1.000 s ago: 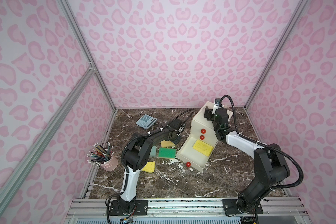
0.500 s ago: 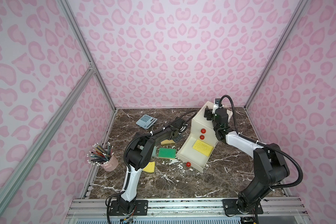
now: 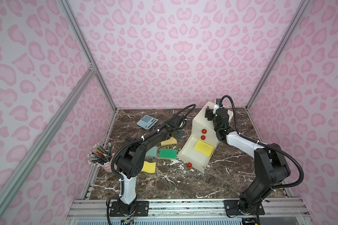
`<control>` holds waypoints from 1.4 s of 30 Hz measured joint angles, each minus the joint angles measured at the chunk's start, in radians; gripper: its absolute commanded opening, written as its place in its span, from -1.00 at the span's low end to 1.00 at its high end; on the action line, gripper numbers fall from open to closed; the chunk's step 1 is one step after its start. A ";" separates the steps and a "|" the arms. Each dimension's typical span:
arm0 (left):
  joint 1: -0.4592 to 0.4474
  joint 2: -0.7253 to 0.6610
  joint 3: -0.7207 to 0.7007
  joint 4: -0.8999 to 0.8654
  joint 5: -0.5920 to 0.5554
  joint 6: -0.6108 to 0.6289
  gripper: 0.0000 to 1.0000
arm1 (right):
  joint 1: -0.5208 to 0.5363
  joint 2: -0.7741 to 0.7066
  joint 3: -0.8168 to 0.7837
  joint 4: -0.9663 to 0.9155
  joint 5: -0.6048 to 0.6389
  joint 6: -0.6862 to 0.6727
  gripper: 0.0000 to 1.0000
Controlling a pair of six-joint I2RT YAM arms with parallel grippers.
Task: Take the sponge out of the drawer
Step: Adjust the sponge at the center of the board.
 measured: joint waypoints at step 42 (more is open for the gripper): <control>0.154 0.064 -0.146 0.035 0.137 -0.583 0.68 | 0.016 0.034 0.030 0.004 0.042 -0.002 0.69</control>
